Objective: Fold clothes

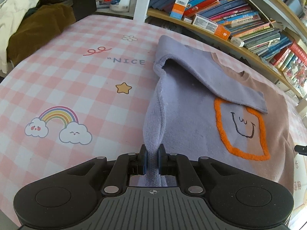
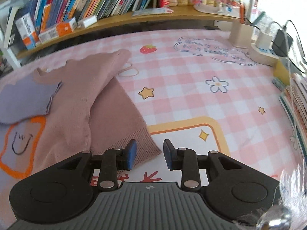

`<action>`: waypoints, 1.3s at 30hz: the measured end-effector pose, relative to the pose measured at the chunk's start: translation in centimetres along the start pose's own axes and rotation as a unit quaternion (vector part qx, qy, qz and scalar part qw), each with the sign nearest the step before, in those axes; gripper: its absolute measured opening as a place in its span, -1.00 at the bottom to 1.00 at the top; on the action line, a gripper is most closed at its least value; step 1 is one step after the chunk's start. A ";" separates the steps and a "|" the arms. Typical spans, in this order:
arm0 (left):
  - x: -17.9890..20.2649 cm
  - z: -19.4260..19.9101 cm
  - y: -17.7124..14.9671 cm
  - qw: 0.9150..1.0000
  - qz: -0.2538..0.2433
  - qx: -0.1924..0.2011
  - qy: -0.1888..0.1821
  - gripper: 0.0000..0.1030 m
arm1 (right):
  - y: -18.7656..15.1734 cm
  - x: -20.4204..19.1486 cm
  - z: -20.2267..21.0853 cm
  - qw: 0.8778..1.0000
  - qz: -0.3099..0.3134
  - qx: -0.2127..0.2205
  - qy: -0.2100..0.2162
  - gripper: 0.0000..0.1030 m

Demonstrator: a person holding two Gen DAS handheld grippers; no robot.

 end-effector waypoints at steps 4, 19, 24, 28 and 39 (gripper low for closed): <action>-0.1 0.0 -0.1 1.000 0.006 0.001 0.006 -0.79 | -0.1 -0.6 -0.3 0.999 0.031 0.001 -0.005 -0.43; 1.1 -0.1 -0.7 1.000 0.006 0.003 0.030 -0.80 | 9.1 5.4 0.7 0.982 0.076 0.116 -0.126 -0.87; 1.6 -0.1 -1.0 0.999 0.009 0.002 0.038 -0.80 | 13.0 9.6 -0.1 0.965 0.069 0.137 -0.212 -0.87; 2.3 -0.1 -1.4 0.999 0.006 0.000 0.038 -0.80 | 14.3 12.5 -1.0 0.959 0.051 0.133 -0.247 -0.87; 3.6 -0.3 -1.9 0.999 0.000 0.002 0.044 -0.80 | 12.2 13.6 -2.1 0.980 0.013 0.083 -0.179 -0.17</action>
Point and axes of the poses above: each gripper's, at about its wrist camera, not at the fingertips, and z roughly against the way its jaws point, x to its right, y to its top, the point moved 4 cm from there along -z, roughly the way its jaws point, and after that the axes turned 1 degree about -y, right-handed, at the moved point
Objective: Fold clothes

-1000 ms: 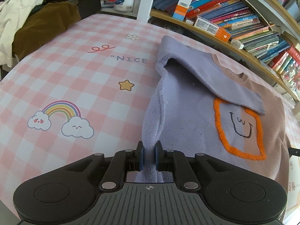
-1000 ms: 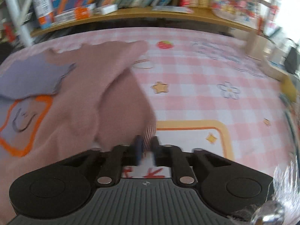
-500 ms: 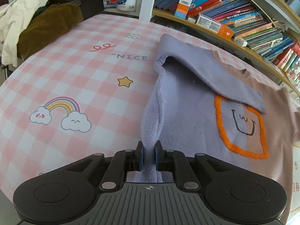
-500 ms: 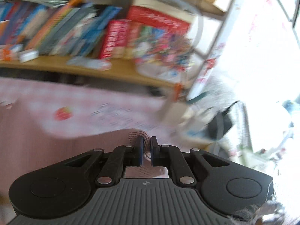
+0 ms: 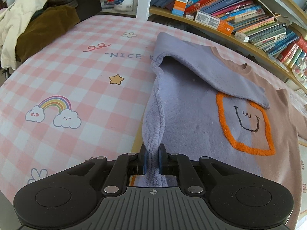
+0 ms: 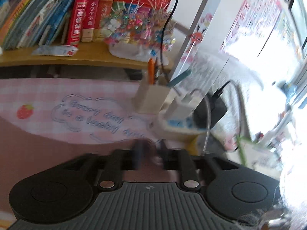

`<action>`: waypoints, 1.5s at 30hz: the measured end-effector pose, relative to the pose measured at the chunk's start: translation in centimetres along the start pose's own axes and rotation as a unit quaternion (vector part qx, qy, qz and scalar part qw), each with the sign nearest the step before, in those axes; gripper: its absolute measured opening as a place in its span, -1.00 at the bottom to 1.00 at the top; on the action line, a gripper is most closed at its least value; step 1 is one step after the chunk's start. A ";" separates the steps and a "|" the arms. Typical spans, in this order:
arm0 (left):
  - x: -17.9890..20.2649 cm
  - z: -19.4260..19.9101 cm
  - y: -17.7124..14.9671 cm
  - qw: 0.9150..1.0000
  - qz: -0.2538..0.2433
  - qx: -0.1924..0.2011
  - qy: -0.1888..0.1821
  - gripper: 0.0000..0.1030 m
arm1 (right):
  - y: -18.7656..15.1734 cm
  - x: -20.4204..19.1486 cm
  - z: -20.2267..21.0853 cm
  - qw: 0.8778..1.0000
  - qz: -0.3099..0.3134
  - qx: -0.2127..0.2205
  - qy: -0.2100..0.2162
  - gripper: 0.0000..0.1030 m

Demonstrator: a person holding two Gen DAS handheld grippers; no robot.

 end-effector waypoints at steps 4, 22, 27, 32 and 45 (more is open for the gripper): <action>-0.1 0.0 0.0 1.000 -0.005 0.001 -0.003 -0.77 | -2.0 -2.9 4.1 0.990 -0.015 -0.003 0.137 -0.18; 0.6 -1.1 1.0 1.000 -0.018 0.024 -0.002 -0.83 | -14.7 -12.7 12.4 0.944 0.083 -0.106 0.301 -0.61; 1.5 -1.0 0.4 0.999 -0.025 0.022 -0.024 -0.82 | -13.8 -12.5 11.4 0.958 0.076 -0.075 0.266 -0.91; 2.0 -1.1 0.4 0.999 -0.037 0.023 -0.024 -0.82 | -13.2 -12.3 10.9 0.959 0.093 -0.074 0.257 -0.92; 5.8 3.2 4.4 0.985 -0.127 0.111 0.024 -0.62 | -13.9 -12.7 11.4 0.960 0.101 -0.069 0.253 -0.91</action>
Point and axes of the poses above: each gripper's, at about its wrist camera, not at the fingertips, and z roughly against the way its jaws point, x to its right, y to its top, the point moved 4 cm from there along -z, roughly the way its jaws point, and after that the axes turned 1 degree about -y, right-handed, at the moved point
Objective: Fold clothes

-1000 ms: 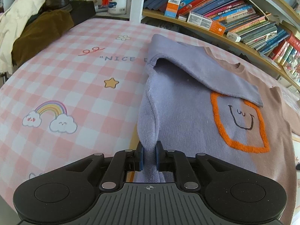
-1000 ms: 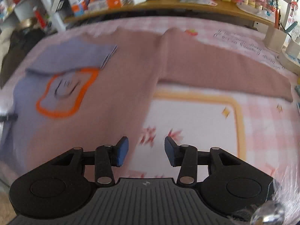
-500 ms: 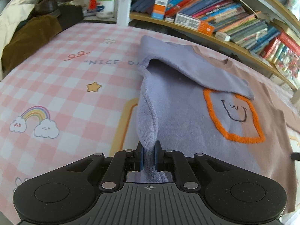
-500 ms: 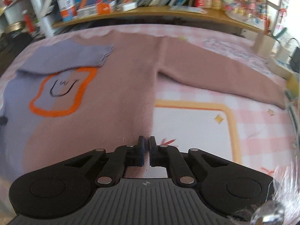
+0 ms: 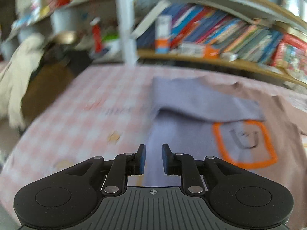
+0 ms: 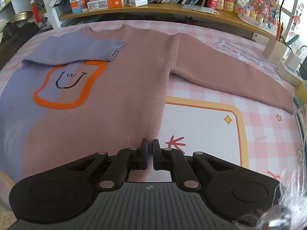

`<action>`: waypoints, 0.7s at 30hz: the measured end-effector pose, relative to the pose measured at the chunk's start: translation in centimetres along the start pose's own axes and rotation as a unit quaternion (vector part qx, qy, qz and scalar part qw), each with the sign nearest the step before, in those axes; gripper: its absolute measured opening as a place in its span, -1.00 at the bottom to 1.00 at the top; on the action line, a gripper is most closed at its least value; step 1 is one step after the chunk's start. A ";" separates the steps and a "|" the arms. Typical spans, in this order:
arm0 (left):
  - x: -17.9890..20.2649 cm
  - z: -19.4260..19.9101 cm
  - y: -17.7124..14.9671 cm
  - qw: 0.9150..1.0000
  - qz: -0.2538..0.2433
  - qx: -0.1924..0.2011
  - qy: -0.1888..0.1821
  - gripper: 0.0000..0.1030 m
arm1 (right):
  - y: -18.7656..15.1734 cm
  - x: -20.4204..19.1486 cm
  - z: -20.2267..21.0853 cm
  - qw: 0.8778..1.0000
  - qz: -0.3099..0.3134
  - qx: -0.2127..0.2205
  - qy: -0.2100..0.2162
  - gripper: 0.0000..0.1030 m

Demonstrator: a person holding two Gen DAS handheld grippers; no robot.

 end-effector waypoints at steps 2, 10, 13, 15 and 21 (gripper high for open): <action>2.7 -0.5 1.2 0.999 -0.033 0.006 -0.031 -0.62 | -0.1 0.0 0.0 1.000 -0.003 0.003 0.001 -0.90; 14.3 -5.5 3.3 0.977 -0.191 0.006 -0.097 -0.43 | -0.5 -0.4 0.0 1.000 0.019 0.020 -0.001 -0.87; 17.3 -7.5 3.6 0.970 -0.225 0.013 -0.094 -0.22 | -0.7 -0.5 0.0 0.999 0.022 0.025 0.000 -0.84; 19.0 -8.4 3.6 0.965 -0.245 0.017 -0.092 -0.19 | -0.7 -0.3 -0.1 0.999 0.018 0.026 0.004 -0.83; 22.4 -10.3 3.0 0.950 -0.302 0.021 -0.080 -0.19 | -0.6 0.3 -0.1 0.999 -0.001 0.024 0.024 -0.83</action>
Point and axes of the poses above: each gripper's, at about its wrist camera, not at the fingertips, and z roughly against the way its jaws point, x to its right, y to its top, the point moved 4 cm from there along -z, roughly the way its jaws point, and after that the axes turned 1 degree about -y, right-handed, at the moved point
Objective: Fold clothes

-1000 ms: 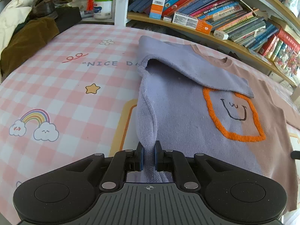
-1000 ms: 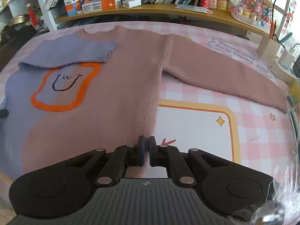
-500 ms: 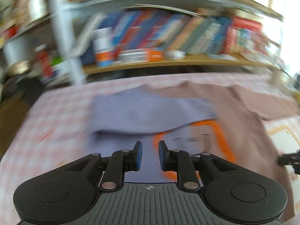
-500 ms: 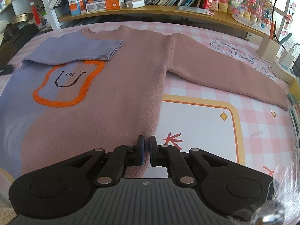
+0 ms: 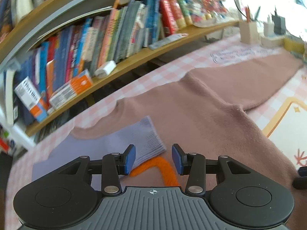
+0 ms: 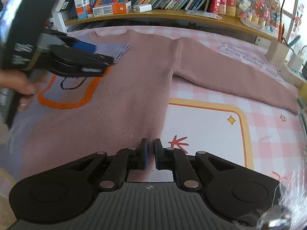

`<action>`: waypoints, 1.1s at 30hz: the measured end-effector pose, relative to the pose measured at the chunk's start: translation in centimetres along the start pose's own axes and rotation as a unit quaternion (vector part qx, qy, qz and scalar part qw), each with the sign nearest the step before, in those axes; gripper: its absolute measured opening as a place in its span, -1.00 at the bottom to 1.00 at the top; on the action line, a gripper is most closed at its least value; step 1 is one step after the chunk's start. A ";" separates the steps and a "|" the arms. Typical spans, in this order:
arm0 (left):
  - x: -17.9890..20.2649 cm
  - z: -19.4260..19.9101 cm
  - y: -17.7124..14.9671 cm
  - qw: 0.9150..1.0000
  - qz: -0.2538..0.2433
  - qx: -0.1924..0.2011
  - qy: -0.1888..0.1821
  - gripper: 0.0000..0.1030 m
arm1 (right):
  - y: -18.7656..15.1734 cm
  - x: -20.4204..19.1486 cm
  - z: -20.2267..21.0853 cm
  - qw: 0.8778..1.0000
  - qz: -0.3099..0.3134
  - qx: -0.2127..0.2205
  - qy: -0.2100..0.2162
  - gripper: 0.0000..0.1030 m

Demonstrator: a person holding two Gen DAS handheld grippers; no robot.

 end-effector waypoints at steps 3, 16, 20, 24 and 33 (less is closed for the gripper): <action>0.8 -0.8 0.2 1.000 -0.029 -0.004 0.005 -0.19 | -0.1 0.3 0.0 1.000 -0.005 0.000 0.008 -0.83; 1.9 -2.2 0.7 0.996 -0.084 0.018 0.034 -0.19 | -0.4 1.1 0.2 0.999 -0.027 0.001 0.031 -0.80; 2.1 -2.5 0.8 0.993 -0.105 0.018 0.052 -0.18 | -0.5 1.1 0.3 0.999 -0.028 0.002 0.032 -0.80; 1.3 -2.7 0.3 0.993 -0.096 0.004 0.074 -0.17 | -0.6 1.0 0.3 0.999 -0.031 0.003 0.030 -0.80; -4.0 -0.8 -0.9 0.996 -0.039 0.019 0.081 -0.94 | -0.8 0.6 0.4 0.999 -0.038 0.005 0.015 -0.80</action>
Point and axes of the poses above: each gripper's, at about its wrist camera, not at the fingertips, and z roughly against the way its jaws point, x to its right, y to its top, the point moved 4 cm from there along -z, roughly the way its jaws point, and after that the axes turned 1 degree about -y, right-handed, at the moved point
